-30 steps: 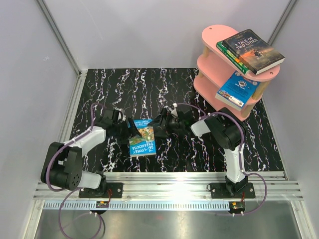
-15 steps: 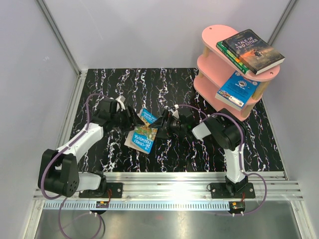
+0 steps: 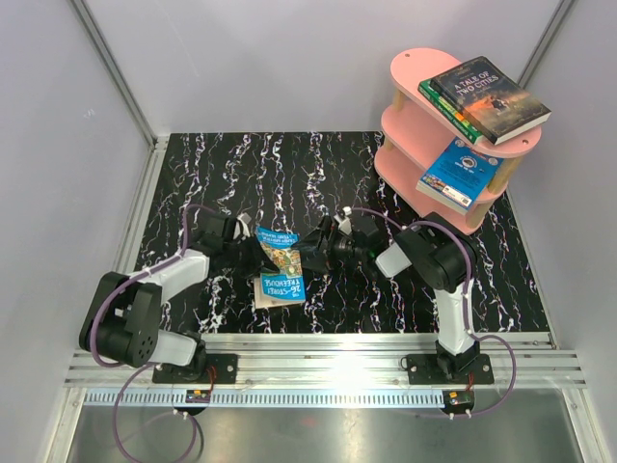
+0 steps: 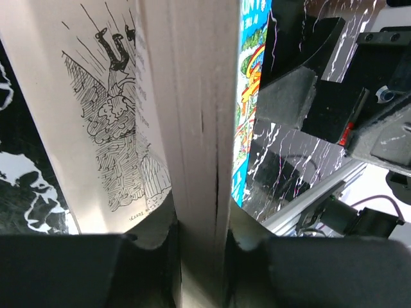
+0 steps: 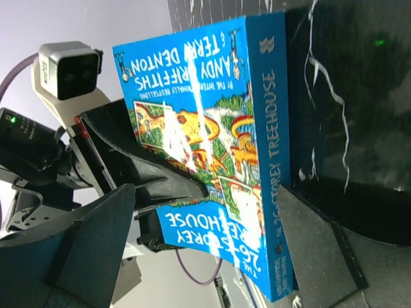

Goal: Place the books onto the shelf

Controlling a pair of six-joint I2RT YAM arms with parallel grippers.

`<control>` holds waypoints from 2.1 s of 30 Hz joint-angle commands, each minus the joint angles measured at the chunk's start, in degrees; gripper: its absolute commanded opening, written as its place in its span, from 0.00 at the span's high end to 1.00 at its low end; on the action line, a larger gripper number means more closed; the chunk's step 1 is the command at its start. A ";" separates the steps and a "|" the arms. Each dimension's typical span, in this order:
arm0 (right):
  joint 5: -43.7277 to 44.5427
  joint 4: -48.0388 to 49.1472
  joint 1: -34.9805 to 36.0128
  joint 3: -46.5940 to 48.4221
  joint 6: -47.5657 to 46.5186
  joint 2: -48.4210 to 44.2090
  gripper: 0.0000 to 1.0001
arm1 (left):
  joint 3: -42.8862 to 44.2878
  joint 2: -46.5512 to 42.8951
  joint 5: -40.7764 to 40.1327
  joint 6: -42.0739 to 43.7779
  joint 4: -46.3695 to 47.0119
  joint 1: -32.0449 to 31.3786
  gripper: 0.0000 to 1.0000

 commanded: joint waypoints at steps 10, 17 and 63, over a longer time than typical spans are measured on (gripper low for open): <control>-0.12 1.81 1.80 -11.23 7.09 -6.08 0.00 | 13.13 -8.31 4.71 -2.16 -2.66 -0.98 1.00; 2.69 16.03 1.89 -12.90 18.16 -6.61 0.02 | 9.54 -7.44 6.20 -7.08 5.40 -1.15 1.00; 11.65 -68.75 -38.01 10.65 -6.79 -70.06 1.00 | 12.00 -24.74 -1.17 0.30 -17.42 -9.42 0.01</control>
